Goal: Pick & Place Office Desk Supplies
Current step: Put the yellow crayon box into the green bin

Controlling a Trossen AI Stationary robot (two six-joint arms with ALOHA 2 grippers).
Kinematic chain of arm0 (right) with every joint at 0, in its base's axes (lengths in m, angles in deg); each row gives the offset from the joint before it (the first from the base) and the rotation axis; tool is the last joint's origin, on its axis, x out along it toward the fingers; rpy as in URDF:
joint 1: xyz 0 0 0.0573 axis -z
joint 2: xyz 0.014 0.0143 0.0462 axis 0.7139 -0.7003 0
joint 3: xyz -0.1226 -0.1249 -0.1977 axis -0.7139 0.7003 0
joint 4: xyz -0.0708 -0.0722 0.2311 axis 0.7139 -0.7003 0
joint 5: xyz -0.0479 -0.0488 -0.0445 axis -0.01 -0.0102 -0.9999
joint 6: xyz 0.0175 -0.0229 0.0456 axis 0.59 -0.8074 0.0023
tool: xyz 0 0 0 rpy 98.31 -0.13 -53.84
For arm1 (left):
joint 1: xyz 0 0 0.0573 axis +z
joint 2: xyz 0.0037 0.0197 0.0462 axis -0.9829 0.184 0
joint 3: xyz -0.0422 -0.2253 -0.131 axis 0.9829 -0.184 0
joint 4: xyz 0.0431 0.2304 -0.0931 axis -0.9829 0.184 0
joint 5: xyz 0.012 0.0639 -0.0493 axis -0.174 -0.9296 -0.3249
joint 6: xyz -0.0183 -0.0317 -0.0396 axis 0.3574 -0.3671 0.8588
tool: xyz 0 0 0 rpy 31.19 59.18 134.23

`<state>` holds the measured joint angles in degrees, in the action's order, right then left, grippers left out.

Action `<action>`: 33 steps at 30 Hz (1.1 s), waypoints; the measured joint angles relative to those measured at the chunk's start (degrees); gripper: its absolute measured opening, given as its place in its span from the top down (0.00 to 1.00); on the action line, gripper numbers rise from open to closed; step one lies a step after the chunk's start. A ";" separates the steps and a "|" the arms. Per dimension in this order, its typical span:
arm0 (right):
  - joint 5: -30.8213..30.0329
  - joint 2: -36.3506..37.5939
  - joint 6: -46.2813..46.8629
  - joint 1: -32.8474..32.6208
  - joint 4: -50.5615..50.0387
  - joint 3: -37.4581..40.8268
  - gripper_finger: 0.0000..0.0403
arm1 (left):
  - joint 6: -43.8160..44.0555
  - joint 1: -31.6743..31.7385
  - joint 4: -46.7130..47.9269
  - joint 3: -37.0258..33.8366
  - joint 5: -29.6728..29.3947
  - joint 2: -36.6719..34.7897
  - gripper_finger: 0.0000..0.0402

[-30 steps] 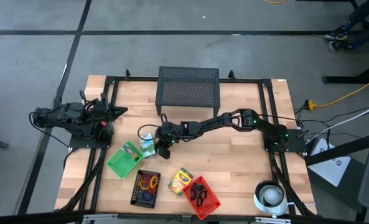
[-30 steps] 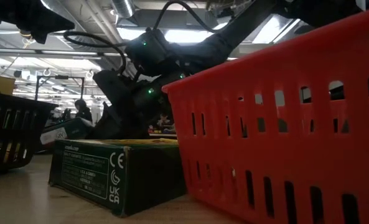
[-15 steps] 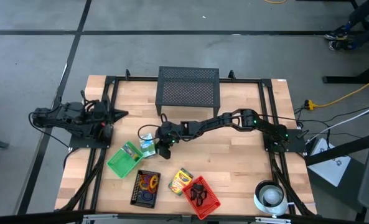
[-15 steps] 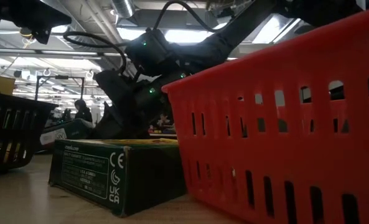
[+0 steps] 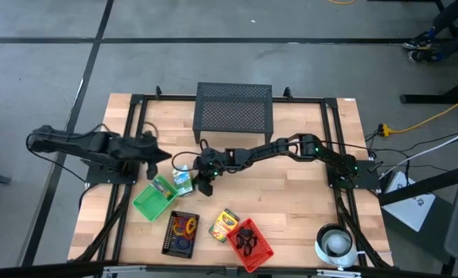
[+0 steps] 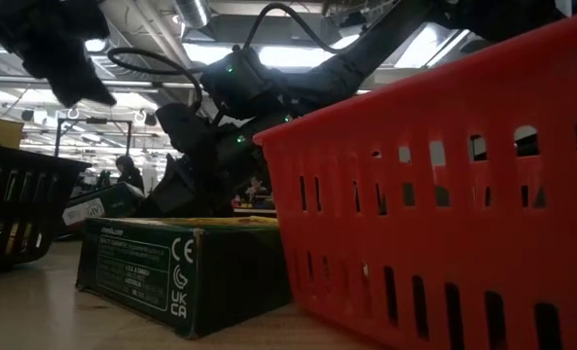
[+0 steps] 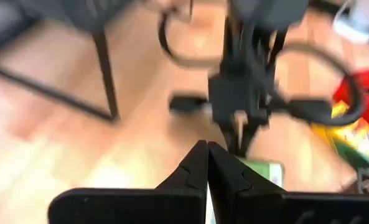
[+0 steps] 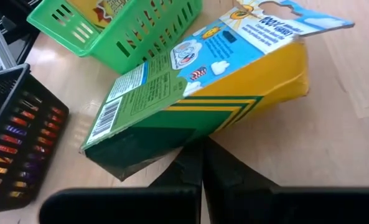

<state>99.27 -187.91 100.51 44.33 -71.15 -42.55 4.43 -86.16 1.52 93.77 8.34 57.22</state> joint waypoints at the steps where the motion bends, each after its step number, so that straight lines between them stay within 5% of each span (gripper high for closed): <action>1: 0.02 0.00 -0.09 -0.05 0.02 0.00 1.00 | 1.06 0.55 0.18 0.13 1.82 1.62 0.99; 7: 0.44 -0.02 0.12 -0.15 0.86 0.00 1.00 | 3.61 3.25 0.39 0.17 8.12 7.85 0.91; 19: 1.95 -0.07 -0.71 -0.38 1.89 0.00 1.00 | 5.14 9.98 -0.11 0.17 14.01 13.69 0.52; 33: 6.83 -0.15 -3.66 -1.04 2.33 -0.04 1.00 | -1.64 19.64 -5.02 0.17 24.33 21.82 0.50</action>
<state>106.10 -188.07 96.85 43.29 -68.82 -42.59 2.79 -66.52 -3.50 93.94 32.67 79.04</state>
